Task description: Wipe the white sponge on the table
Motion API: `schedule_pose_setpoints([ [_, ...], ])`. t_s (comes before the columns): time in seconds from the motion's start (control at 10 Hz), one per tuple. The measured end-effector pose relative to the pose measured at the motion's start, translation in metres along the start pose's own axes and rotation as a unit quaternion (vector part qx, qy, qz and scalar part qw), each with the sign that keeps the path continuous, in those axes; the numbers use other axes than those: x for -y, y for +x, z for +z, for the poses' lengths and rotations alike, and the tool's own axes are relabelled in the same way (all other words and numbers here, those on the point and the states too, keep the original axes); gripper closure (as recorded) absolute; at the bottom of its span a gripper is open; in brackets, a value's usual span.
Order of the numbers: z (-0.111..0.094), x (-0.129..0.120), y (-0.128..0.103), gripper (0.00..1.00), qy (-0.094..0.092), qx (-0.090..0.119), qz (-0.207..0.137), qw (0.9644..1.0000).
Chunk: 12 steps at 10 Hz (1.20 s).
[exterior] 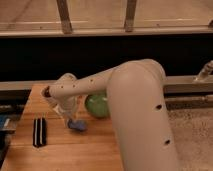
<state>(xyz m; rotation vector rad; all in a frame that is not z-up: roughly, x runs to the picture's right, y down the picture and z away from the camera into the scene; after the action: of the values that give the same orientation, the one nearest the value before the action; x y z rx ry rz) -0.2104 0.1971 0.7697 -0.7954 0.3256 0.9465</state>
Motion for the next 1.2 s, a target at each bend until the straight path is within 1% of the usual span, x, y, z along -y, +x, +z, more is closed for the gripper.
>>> schedule_pose_setpoints([
  [0.1,0.003,-0.022,0.012,1.0,0.0,0.001,-0.015,0.9999],
  [0.2,0.005,-0.04,0.022,1.0,0.001,0.001,-0.027,0.9996],
  [0.3,0.009,-0.055,0.035,1.0,0.004,0.001,-0.031,0.9995],
  [0.4,0.013,-0.067,0.049,1.0,0.008,0.0,-0.029,0.9995],
  [0.6,0.018,-0.074,0.065,1.0,0.018,0.001,-0.016,0.9997],
  [0.8,0.019,-0.065,0.072,1.0,0.037,0.002,0.005,0.9993],
  [0.9,0.018,-0.053,0.072,1.0,0.049,0.002,0.018,0.9987],
  [1.0,0.016,-0.04,0.069,1.0,0.059,0.003,0.03,0.9978],
  [1.2,0.01,0.0,0.052,1.0,0.083,0.007,0.053,0.9952],
])
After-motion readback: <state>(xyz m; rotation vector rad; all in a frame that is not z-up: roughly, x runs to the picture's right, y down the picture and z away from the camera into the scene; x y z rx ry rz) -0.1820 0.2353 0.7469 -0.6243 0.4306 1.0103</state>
